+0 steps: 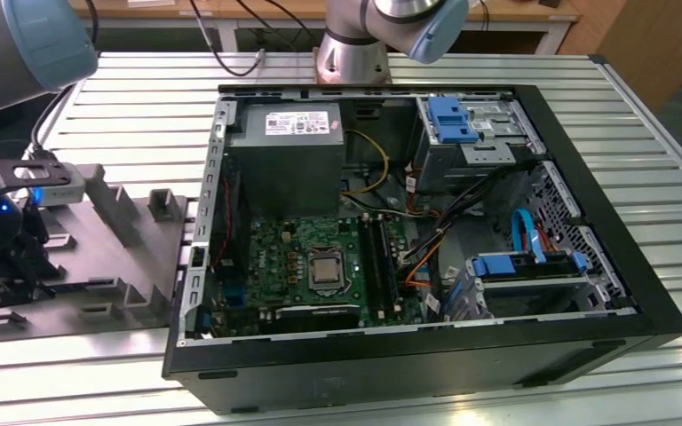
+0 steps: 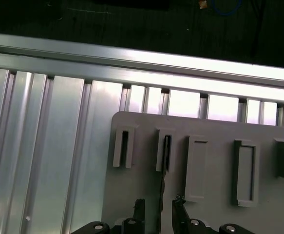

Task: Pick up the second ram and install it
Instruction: 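Pick up the second ram and move it above second insertion slot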

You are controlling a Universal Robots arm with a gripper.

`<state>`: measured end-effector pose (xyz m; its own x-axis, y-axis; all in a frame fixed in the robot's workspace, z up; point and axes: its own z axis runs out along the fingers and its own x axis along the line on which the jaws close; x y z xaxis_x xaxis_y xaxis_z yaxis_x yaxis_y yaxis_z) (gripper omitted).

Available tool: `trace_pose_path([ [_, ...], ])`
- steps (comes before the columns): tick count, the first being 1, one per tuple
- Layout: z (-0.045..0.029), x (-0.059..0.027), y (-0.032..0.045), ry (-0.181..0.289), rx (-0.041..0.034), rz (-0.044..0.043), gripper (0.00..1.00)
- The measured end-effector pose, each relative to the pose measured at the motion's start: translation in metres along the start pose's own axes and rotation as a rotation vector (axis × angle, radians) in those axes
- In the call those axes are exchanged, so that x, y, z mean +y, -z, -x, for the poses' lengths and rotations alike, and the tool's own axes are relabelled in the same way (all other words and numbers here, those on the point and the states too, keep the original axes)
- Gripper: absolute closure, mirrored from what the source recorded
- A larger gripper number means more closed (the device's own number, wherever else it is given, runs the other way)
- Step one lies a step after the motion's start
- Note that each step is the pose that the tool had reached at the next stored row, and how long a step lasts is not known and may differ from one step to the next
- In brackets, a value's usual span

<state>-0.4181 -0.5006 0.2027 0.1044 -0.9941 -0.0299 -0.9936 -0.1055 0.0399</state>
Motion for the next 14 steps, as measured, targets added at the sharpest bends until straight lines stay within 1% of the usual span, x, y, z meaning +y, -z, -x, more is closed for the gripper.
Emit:
trace_pose_path([
  [6,0.0003,0.0035,-0.0036,0.000,0.0001,-0.0001,0.64],
  [14,0.0003,0.0036,-0.0052,0.000,0.0002,0.0002,0.64],
])
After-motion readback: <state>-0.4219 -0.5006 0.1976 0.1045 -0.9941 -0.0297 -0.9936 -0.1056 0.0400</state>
